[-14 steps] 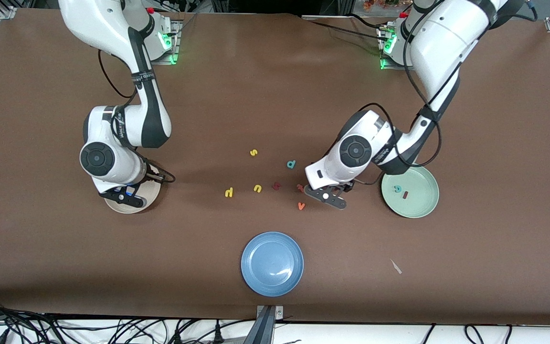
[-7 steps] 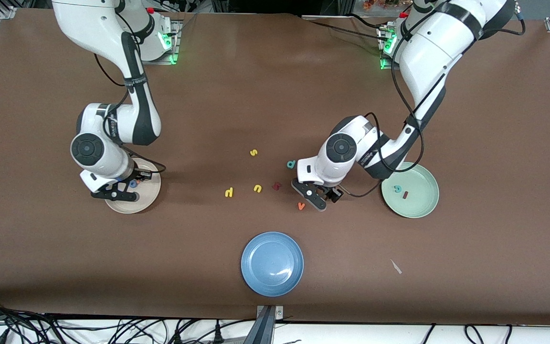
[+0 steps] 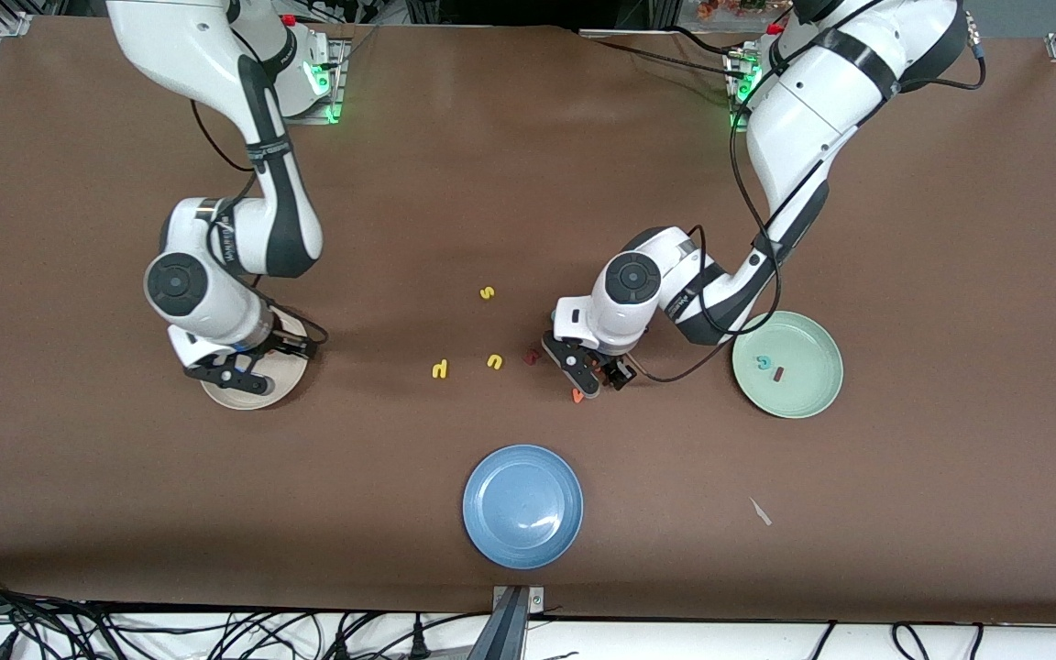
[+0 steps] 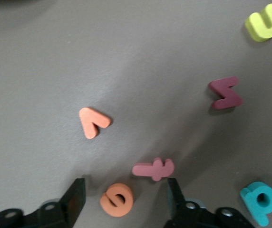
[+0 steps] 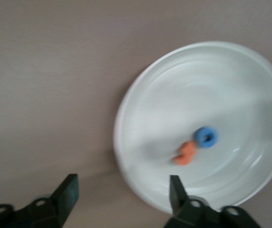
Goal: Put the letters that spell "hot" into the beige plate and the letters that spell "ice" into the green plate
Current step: 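Grasp the orange e and yellow h with the left and right grippers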
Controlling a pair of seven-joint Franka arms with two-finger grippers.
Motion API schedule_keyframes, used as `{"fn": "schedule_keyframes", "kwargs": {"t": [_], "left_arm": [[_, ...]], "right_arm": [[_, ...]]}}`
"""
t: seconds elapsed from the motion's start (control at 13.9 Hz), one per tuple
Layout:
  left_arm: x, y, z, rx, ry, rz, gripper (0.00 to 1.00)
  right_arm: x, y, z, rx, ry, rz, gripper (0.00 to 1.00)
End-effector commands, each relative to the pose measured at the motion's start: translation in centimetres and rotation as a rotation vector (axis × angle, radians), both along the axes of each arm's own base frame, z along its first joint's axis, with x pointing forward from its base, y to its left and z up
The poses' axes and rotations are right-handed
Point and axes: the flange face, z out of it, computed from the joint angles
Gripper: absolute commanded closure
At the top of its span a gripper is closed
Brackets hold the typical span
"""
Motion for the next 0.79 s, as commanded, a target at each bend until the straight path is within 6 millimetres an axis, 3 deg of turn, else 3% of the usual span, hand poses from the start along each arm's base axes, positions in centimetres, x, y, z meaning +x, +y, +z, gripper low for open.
{"fn": "schedule_keyframes", "kwargs": {"t": [0.0, 0.14, 0.29, 0.43, 0.5, 0.65, 0.72], "left_arm": [[0.0, -0.1, 0.0, 0.021, -0.024, -0.064, 0.33], [0.3, 0.4, 0.0, 0.024, -0.022, -0.091, 0.33], [0.2, 0.5, -0.2, 0.027, -0.020, -0.092, 0.33], [0.3, 0.5, -0.1, 0.030, -0.020, -0.099, 0.39], [0.3, 0.5, 0.0, 0.031, -0.021, -0.102, 0.43], [0.2, 0.4, -0.1, 0.033, -0.017, -0.101, 0.70], [0.3, 0.6, 0.0, 0.035, -0.016, -0.096, 0.79]], "right_arm": [[0.8, 4.9, 0.4, 0.047, -0.024, -0.194, 0.00], [-0.3, 8.5, -0.4, 0.062, -0.005, -0.183, 0.00], [-0.3, 10.0, -0.6, 0.062, -0.009, -0.120, 0.00], [-0.9, 14.8, -1.8, 0.037, -0.017, 0.016, 0.00], [-0.5, 16.1, -2.1, 0.027, -0.031, 0.043, 0.00], [0.1, 17.8, -2.9, 0.011, -0.021, 0.081, 0.00], [0.3, 18.8, -3.1, 0.008, -0.023, 0.109, 0.00]]}}
